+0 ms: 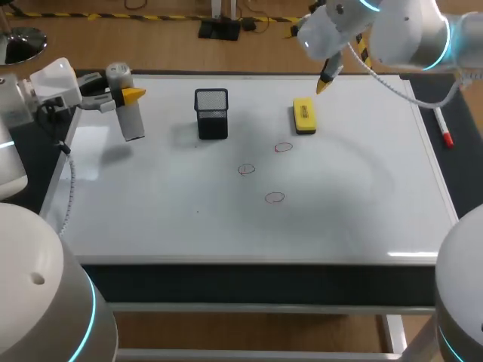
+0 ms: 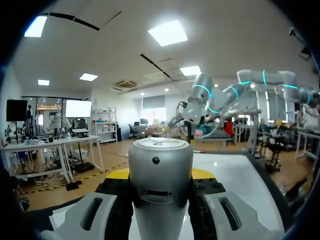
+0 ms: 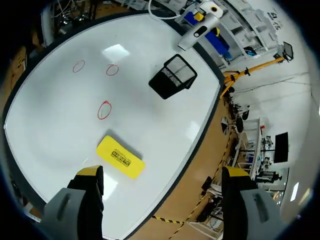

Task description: Pick up the inspection probe, press it on each red-marked spot on the whiteboard one by one, put down the probe, pick up the eraser, and wipe off all the red marks.

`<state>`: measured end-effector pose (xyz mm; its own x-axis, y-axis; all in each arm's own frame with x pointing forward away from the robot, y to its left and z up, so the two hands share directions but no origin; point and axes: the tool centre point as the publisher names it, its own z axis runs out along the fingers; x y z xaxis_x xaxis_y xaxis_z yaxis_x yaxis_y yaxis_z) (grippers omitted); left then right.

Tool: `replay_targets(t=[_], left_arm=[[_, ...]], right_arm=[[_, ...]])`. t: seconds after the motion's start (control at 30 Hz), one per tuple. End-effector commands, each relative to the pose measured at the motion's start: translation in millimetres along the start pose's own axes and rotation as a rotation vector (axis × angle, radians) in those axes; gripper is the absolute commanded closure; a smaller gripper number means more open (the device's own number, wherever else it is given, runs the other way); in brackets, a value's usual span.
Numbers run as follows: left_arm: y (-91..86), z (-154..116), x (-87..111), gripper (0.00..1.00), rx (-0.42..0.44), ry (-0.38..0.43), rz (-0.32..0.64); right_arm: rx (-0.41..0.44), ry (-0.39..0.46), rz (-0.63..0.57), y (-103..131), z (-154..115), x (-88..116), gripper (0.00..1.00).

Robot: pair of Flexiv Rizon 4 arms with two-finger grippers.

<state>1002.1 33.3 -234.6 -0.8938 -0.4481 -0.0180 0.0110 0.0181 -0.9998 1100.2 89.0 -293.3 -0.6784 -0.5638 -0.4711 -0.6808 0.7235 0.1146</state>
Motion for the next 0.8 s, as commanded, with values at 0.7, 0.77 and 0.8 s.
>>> replay_targets(t=[0.7, 0.77, 0.8], left_arm=[[0.4, 0, -0.5, 1.00, 0.004, 0.002, 0.002], [0.4, 0, -0.5, 1.00, 0.004, 0.002, 0.002], [0.4, 0, -0.5, 1.00, 0.004, 0.002, 0.002]], right_arm=[[-0.072, 0.438, -0.634, -12, 40, 37, 0.00], [-0.090, 0.429, -0.651, -14, 42, 40, 0.00], [-0.092, 0.431, -0.653, -15, 44, 42, 0.00]])
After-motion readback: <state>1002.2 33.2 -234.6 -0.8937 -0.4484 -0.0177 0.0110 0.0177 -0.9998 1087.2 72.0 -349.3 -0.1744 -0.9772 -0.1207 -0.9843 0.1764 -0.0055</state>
